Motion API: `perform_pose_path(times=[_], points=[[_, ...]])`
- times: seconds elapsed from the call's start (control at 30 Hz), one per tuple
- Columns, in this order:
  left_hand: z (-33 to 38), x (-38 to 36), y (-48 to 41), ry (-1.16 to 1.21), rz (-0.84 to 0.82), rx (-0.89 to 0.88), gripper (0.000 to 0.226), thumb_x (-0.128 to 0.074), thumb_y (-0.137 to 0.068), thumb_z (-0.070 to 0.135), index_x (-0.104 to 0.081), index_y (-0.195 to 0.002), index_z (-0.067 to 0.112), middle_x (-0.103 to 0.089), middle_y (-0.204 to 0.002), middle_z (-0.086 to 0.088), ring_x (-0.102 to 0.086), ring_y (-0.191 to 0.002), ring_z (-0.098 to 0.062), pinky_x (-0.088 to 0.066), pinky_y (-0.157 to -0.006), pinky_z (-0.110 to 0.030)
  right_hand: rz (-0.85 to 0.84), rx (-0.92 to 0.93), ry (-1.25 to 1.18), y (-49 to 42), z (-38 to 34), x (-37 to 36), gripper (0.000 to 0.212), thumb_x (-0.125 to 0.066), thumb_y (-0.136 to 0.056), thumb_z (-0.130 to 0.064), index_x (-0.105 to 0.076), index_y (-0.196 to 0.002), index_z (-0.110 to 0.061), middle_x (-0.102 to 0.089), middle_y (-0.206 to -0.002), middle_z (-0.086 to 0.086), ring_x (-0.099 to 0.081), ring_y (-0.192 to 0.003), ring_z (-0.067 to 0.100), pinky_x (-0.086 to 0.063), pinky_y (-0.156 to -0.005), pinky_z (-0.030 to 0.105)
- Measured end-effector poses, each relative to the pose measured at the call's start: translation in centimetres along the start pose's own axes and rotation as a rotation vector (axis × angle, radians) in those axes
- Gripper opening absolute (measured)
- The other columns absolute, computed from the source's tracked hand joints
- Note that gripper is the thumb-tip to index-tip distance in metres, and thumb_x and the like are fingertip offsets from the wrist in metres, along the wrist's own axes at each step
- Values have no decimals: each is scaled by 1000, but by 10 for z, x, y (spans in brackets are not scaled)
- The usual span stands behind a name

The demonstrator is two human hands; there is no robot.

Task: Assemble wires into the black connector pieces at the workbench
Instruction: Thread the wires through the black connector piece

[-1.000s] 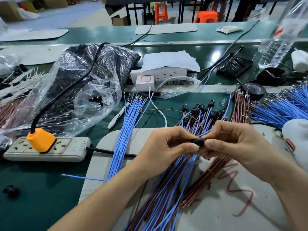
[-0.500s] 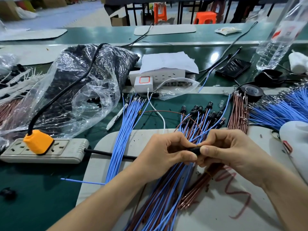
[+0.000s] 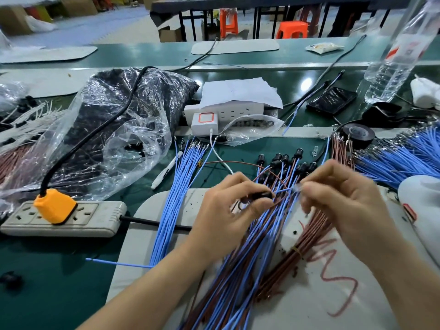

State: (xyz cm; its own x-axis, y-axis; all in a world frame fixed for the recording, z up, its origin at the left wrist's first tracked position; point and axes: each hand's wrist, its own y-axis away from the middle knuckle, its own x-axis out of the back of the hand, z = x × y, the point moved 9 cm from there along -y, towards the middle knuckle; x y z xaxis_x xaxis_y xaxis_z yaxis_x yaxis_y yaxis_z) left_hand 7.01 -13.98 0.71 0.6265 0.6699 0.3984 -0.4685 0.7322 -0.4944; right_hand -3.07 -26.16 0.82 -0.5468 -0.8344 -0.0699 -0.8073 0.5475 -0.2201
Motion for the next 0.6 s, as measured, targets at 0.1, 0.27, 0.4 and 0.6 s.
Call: perform_pose_path(times=[0.1,0.27,0.4,0.6], points=[[-6,9,-2,66,70,41,17,-63,-86,23,-68,-102,23,-59,-86,14,-54,-80,-4,-40,-73,-14,116,67,-115,-3,-8,21,14,-74,-77,-11,-67,-73,-22,-60,-58,2,-55,-54,17,-51,-56,22],[-3,0,0,152,27,18,30,-64,-83,2,-65,-105,23,-69,-95,2,-63,-87,-11,-48,-79,-21,99,117,-16,3,-11,1,17,-74,-69,-27,-71,-84,-19,-72,-69,6,-68,-62,17,-55,-66,21],[0,-2,1,128,15,-2,30,-65,-81,0,-67,-106,14,-69,-97,-1,-64,-89,-17,-52,-83,-31,91,143,25,9,-13,-13,14,-66,-73,-12,-66,-86,-7,-71,-65,6,-68,-56,15,-55,-60,18],[3,-2,2,107,14,-32,26,-67,-81,3,-68,-106,8,-69,-98,-4,-64,-90,-17,-52,-83,-32,65,143,30,12,-15,-21,15,-68,-69,-14,-66,-80,-4,-69,-63,6,-64,-53,15,-54,-58,19]])
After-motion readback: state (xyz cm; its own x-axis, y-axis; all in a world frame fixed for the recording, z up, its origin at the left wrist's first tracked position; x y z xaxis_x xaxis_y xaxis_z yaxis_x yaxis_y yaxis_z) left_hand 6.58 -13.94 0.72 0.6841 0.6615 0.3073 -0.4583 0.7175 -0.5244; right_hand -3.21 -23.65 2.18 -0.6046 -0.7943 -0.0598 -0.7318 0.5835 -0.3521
